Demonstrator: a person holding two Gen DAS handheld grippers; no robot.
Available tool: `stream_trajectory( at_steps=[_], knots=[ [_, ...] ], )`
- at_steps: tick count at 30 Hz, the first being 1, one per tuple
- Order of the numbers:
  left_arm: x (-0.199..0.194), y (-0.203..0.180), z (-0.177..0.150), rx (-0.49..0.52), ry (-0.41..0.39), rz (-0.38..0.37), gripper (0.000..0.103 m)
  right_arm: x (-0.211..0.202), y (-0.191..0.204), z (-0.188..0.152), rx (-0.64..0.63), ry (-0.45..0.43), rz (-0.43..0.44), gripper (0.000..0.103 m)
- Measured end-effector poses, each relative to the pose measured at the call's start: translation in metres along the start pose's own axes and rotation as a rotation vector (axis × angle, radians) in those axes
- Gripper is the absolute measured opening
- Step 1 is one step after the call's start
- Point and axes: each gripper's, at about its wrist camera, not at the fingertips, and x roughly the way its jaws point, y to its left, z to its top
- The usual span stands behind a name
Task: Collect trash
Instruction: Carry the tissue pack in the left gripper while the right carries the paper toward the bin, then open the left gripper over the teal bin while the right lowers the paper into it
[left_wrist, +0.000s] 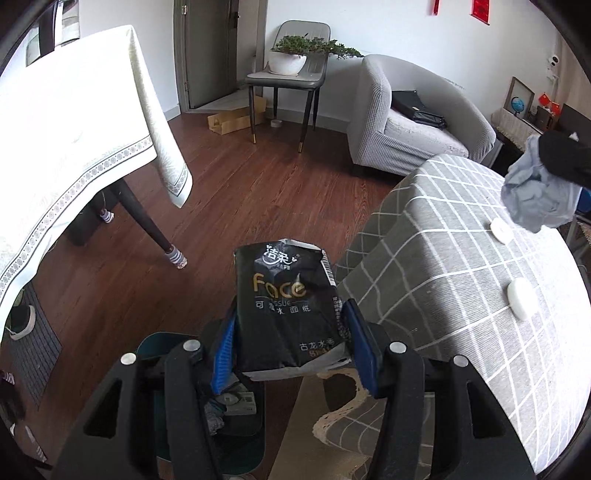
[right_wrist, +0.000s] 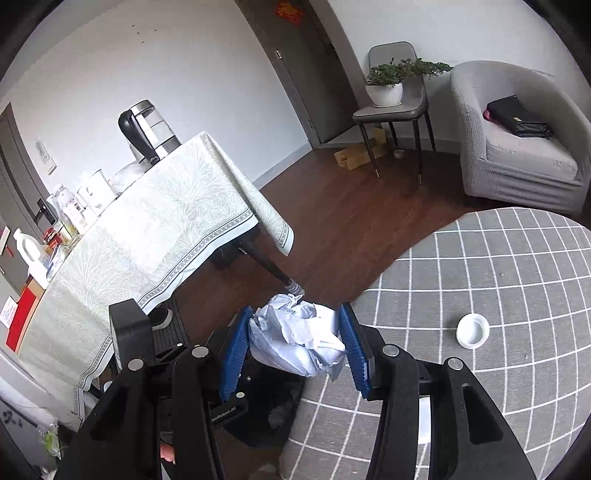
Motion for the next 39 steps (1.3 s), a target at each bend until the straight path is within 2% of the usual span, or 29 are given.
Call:
stream_trajectory(
  at_steps=[14,24,31,36,39],
  knots=[
    [0.06,0.078,-0.042,-0.065,0.219,0.103,0.057,0.047,0.043,0.004,-0.032,0.044,0.066,0.049],
    [0.088,0.114,-0.07,-0.075,0.367,0.135,0.058,0.089,0.073,-0.001,-0.047,0.088,0.1,0.049],
    [0.093,0.131,-0.09,-0.069,0.415,0.167,0.064,0.116,0.087,-0.005,-0.066,0.12,0.098,0.049],
    [0.085,0.146,-0.093,-0.087,0.397,0.161,0.067,0.135,0.091,-0.01,-0.067,0.146,0.089,0.049],
    [0.073,0.154,-0.091,-0.097,0.358,0.155,0.067,0.147,0.094,-0.014,-0.074,0.168,0.077,0.049]
  ],
)
